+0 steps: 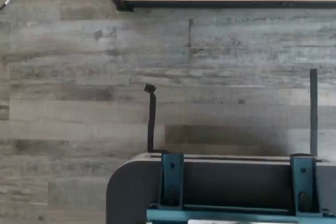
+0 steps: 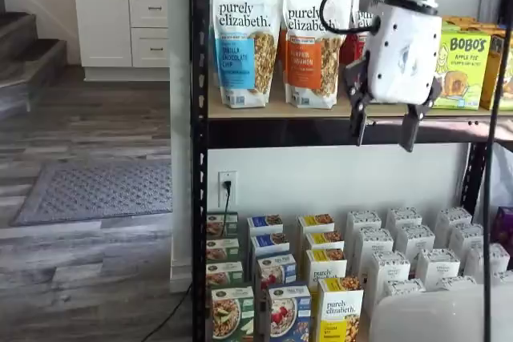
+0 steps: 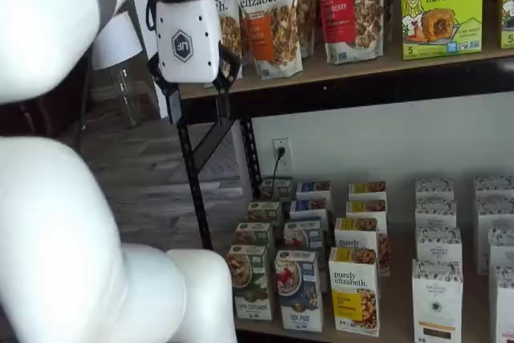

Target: Pick up the blue and white box that is on the bottom shelf, the second box from the left

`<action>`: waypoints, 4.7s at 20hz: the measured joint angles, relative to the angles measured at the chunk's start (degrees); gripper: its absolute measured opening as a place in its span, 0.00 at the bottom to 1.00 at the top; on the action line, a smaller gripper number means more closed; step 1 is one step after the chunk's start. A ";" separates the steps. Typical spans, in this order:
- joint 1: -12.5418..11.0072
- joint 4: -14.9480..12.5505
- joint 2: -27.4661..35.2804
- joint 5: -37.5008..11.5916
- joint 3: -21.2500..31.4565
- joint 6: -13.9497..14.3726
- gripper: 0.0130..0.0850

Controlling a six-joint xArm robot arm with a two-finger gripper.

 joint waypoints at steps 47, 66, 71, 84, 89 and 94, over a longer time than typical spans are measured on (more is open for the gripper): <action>5.97 -1.07 5.22 -37.30 26.56 1.78 1.00; 4.12 -0.83 13.85 -50.22 29.78 -1.54 1.00; 3.90 -2.29 17.25 -53.23 29.86 -1.17 1.00; 4.24 -3.12 24.52 -62.82 30.51 -0.98 1.00; 4.47 -1.94 26.27 -64.66 30.34 -1.79 1.00; 3.39 -1.43 29.21 -67.20 29.61 -3.46 1.00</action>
